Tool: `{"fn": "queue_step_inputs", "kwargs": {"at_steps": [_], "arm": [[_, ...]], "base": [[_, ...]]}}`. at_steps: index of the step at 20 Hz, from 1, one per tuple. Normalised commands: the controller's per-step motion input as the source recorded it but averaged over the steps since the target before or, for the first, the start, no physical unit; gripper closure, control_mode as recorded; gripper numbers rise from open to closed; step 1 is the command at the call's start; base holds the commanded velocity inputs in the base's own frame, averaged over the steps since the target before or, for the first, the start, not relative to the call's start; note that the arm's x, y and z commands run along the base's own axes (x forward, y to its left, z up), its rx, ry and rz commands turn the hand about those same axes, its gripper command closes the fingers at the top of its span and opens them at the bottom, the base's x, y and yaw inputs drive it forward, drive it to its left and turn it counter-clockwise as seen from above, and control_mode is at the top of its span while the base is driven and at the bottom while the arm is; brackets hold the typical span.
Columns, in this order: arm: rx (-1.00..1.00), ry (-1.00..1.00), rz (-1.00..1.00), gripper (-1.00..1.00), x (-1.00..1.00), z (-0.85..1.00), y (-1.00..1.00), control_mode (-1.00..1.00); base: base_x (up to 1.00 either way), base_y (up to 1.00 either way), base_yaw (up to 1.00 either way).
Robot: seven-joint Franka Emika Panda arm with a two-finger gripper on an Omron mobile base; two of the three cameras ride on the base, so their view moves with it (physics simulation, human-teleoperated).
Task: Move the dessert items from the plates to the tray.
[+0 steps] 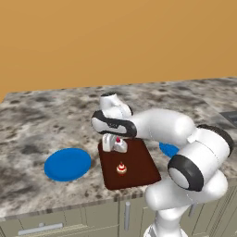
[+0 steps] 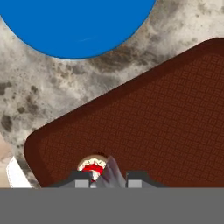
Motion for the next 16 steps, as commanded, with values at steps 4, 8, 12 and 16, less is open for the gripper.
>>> {"fn": "queue_step_inputs", "kwargs": {"at_steps": [4, 8, 12, 16], "arm": [[0.0, 0.0, 0.12, 1.0, 0.0, 0.0, -0.71, -1.0], [0.01, 0.0, 0.13, 1.0, 0.15, -0.01, -0.4, -1.0], [0.0, 0.0, 0.11, 1.0, 0.21, -0.1, -0.28, -1.0], [0.0, 0.0, 0.09, 1.0, 0.23, -0.23, -0.18, -1.0]], "base": [[0.0, 0.0, 0.0], [0.0, 0.0, 0.0], [0.0, 0.0, 0.0], [0.0, 0.0, 0.0]]}}
